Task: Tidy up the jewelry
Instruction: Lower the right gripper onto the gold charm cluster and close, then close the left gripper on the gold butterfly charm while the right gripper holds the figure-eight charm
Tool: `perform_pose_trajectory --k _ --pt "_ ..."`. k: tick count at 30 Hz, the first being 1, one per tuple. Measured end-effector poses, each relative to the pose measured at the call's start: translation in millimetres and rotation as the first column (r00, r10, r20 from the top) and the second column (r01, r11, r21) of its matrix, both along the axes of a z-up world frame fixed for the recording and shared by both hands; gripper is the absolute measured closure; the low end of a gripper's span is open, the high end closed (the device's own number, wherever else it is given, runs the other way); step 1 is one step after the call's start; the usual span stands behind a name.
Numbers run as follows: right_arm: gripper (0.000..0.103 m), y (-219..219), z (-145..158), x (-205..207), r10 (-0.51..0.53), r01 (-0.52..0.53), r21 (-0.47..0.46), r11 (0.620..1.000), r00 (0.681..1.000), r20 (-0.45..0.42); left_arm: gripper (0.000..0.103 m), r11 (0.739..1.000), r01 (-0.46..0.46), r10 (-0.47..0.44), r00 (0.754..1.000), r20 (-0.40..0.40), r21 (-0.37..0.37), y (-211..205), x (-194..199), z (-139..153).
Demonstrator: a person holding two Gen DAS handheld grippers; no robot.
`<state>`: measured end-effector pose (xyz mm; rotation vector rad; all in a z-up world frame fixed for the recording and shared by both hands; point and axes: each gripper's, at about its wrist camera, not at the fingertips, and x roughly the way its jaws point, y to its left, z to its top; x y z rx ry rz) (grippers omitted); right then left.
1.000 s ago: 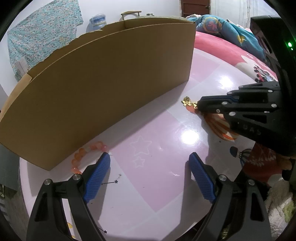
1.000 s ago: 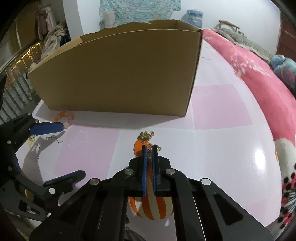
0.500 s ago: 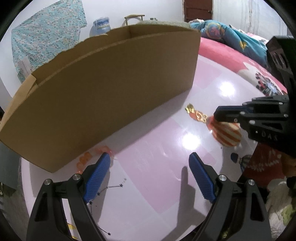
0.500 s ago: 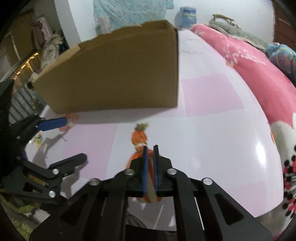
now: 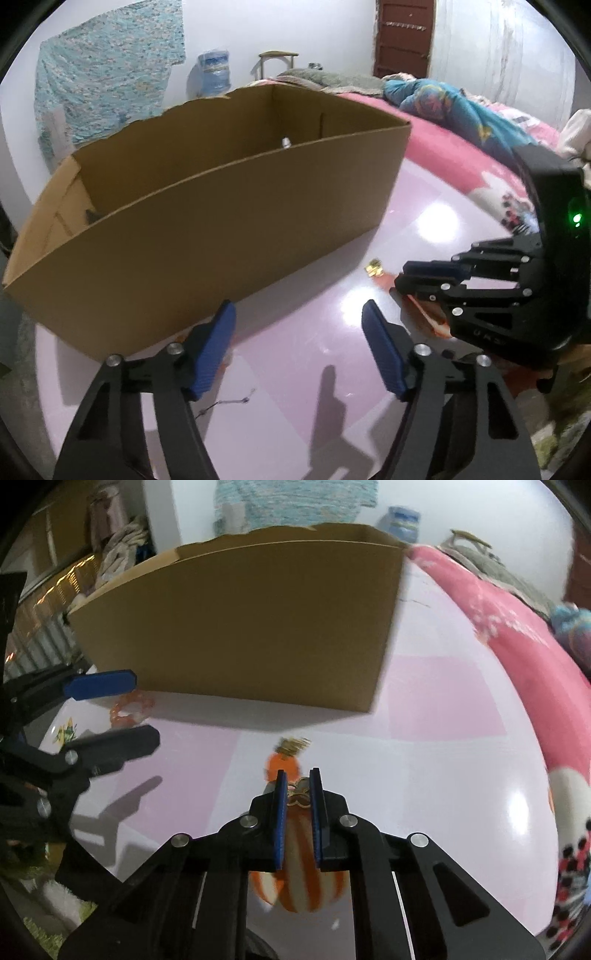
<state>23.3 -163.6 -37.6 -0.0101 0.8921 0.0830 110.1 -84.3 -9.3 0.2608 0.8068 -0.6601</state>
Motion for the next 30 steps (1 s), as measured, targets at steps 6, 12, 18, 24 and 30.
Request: perform_pose_trajectory --k 6,12,18,24,30 --pt "0.094 -35 3 -11 -0.103 0.102 0.103 0.989 0.995 0.003 0.056 0.995 0.097 -0.098 0.994 -0.039 -0.031 -28 6 -5" --pt "0.094 -38 1 -17 -0.121 0.117 0.166 0.979 0.992 0.014 0.069 0.99 0.135 -0.139 0.986 -0.09 -0.05 -58 16 -15" --pt "0.094 -41 -2 -18 -0.118 0.111 0.178 0.978 0.993 0.027 0.075 0.991 0.132 -0.134 0.984 -0.12 -0.024 -74 22 -24" --pt "0.094 -45 -3 -17 -0.117 0.108 0.196 0.975 0.993 0.034 0.08 0.989 0.145 -0.141 0.985 -0.098 0.034 -84 20 -29" --pt "0.094 -47 -4 -15 -0.118 0.108 0.204 0.973 0.992 0.036 0.086 0.981 0.155 -0.151 0.988 -0.042 0.113 -95 14 -30"
